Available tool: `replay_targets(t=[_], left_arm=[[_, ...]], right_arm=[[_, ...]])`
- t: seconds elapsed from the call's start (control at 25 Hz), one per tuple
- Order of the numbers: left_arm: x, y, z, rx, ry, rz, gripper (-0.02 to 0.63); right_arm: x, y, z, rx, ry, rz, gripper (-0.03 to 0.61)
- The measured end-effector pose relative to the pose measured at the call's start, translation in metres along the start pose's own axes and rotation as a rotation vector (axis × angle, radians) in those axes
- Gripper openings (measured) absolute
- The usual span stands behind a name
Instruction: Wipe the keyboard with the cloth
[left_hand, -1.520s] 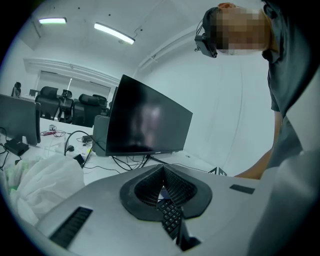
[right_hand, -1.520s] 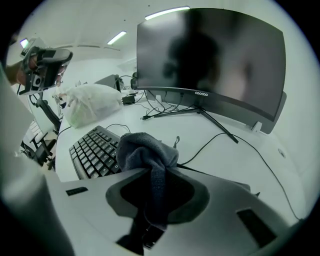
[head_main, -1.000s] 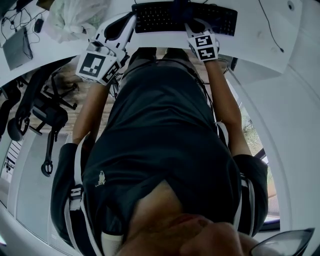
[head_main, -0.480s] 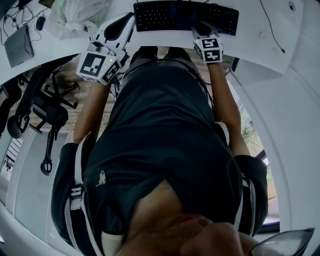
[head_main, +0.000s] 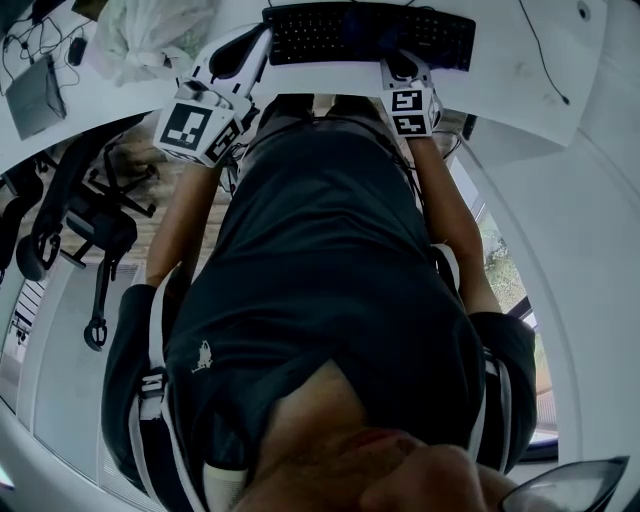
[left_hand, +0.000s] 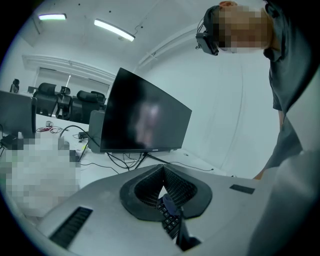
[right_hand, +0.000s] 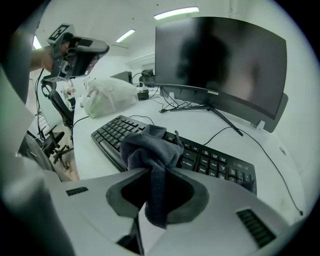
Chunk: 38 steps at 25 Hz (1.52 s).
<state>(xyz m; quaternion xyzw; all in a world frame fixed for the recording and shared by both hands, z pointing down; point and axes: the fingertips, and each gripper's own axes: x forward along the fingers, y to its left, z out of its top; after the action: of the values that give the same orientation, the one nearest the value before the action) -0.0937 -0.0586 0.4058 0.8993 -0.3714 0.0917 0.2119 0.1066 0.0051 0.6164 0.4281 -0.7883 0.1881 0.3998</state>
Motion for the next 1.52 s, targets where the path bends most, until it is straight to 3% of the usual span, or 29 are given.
replay_targets(t=[1.08, 1.2, 1.36, 1.52], left_arm=[[0.041, 0.014, -0.017, -0.039, 0.092, -0.072, 0.005], [0.036, 0.01, -0.016, -0.029, 0.091, -0.08, 0.005], [0.025, 0.01, -0.017, -0.02, 0.09, -0.074, 0.005], [0.01, 0.009, -0.023, -0.022, 0.085, -0.056, 0.005]], right_arm=[[0.03, -0.041, 0.039, 0.027, -0.018, -0.006, 0.074], [0.026, -0.053, 0.043, 0.039, -0.04, -0.069, 0.074], [0.022, -0.086, 0.038, 0.127, -0.039, -0.154, 0.075], [0.003, -0.073, 0.011, 0.138, -0.009, -0.186, 0.074]])
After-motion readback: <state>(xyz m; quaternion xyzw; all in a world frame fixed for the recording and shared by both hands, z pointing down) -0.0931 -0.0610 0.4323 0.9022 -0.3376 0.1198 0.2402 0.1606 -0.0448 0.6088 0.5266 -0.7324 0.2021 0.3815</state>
